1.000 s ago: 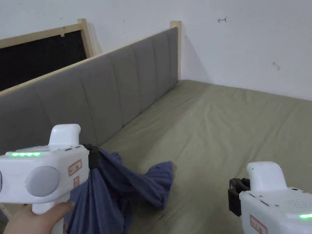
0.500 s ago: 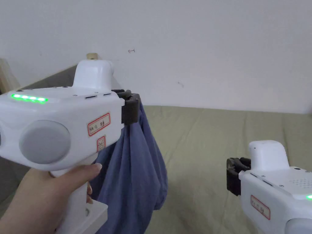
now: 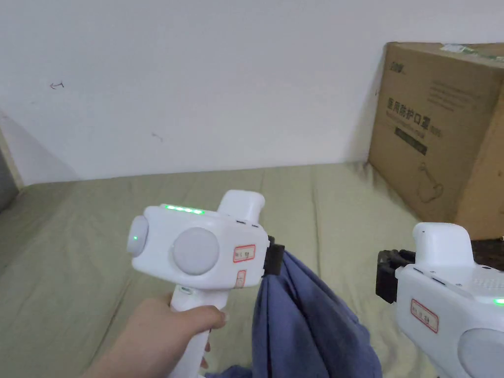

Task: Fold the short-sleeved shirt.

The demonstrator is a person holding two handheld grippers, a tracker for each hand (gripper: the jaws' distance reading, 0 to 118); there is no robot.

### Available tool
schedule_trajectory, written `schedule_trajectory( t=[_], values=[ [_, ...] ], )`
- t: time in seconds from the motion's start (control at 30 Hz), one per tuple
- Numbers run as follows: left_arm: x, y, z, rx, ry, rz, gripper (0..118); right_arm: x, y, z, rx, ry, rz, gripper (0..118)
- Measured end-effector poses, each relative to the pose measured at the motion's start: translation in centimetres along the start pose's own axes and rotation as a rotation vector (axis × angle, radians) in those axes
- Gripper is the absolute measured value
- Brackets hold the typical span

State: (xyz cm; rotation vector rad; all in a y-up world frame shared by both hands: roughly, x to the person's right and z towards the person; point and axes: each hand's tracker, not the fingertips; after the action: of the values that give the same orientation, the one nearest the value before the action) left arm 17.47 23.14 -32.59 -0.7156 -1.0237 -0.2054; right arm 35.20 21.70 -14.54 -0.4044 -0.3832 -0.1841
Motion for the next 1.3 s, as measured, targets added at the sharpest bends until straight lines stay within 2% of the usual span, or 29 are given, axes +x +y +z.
schedule_trajectory(
  t=[0.2, 0.23, 0.27, 0.3, 0.33, 0.37, 0.4, 0.53, 0.6, 0.73, 0.8, 0.83, 0.87, 0.9, 1.0, 1.03, 1.07, 1.17, 1.27, 1.3],
  values=[
    [-2.0, -5.1, -11.3, -0.332, -0.023, 0.200, 2, 1.5, -3.2, -2.1, -0.097, -0.021, -0.010, 0],
    [-2.6, -6.2, -12.4, -0.353, -0.036, 0.255, 5, 1.6, -3.8, -2.4, -0.106, -0.020, -0.011, 0],
    [-3.2, -7.1, -13.1, -0.362, -0.042, 0.300, 12, 1.7, -4.1, -2.6, -0.115, -0.015, -0.013, 0],
    [-3.5, -8.0, -13.5, -0.375, -0.038, 0.346, 43, 1.8, -4.4, -2.8, -0.123, -0.011, -0.014, 0],
    [-4.0, -8.7, -14.0, -0.389, -0.039, 0.383, 78, 1.9, -4.6, -3.0, -0.130, -0.012, -0.015, 0],
    [-4.5, -9.3, -14.3, -0.402, -0.054, 0.429, 103, 1.8, -4.8, -3.2, -0.136, -0.015, -0.015, 0],
    [-4.8, -9.8, -14.4, -0.411, -0.075, 0.462, 104, 1.9, -4.9, -3.3, -0.141, -0.016, -0.017, 0],
    [-5.8, -9.4, -12.0, -0.338, -0.100, 0.505, 103, 1.9, -5.2, -3.6, -0.154, -0.012, -0.030, 0],
    [-6.0, -8.2, -9.5, -0.235, -0.077, 0.475, 103, 1.8, -5.2, -3.6, -0.154, -0.015, -0.029, 0],
    [-5.9, -6.8, -1.4, 0.094, 0.092, 0.363, 103, 1.5, -4.8, -3.2, -0.140, -0.010, -0.027, 0],
    [-5.8, -7.7, 2.3, 0.207, 0.180, 0.340, 103, 1.3, -4.7, -2.7, -0.127, -0.010, -0.022, 0],
    [-5.8, -8.2, 3.8, 0.239, 0.179, 0.342, 100, 1.2, -4.7, -2.5, -0.120, -0.009, -0.021, 0],
    [-5.8, -9.2, 5.3, 0.273, 0.192, 0.350, 95, 1.1, -4.6, -2.3, -0.113, -0.008, -0.021, 0],
    [-5.8, -10.1, 6.4, 0.296, 0.220, 0.354, 76, 1.0, -4.6, -2.1, -0.105, -0.006, -0.022, 0],
    [-5.5, -13.1, 8.8, 0.306, 0.405, 0.357, 1, 0.6, -4.6, -1.7, -0.088, 0.001, -0.024, 0],
    [-5.6, -13.9, 9.3, 0.301, 0.437, 0.362, 1, 0.6, -4.7, -1.7, -0.085, 0.003, -0.022, 0],
    [-5.9, -14.7, 9.6, 0.291, 0.406, 0.376, 0, 0.5, -4.7, -1.6, -0.082, 0.004, -0.020, 0],
    [-7.2, -16.0, 8.0, 0.069, 0.368, 0.430, 0, 0.4, -4.7, -1.8, -0.082, 0.008, -0.014, 0],
    [-8.6, -17.5, 4.4, -0.131, 0.258, 0.504, 0, 0.3, -4.9, -1.9, -0.094, 0.022, -0.020, 0],
    [-9.0, -18.0, 3.2, -0.168, 0.259, 0.520, 3, 0.3, -4.9, -2.0, -0.099, 0.021, -0.022, 0]
  ],
)
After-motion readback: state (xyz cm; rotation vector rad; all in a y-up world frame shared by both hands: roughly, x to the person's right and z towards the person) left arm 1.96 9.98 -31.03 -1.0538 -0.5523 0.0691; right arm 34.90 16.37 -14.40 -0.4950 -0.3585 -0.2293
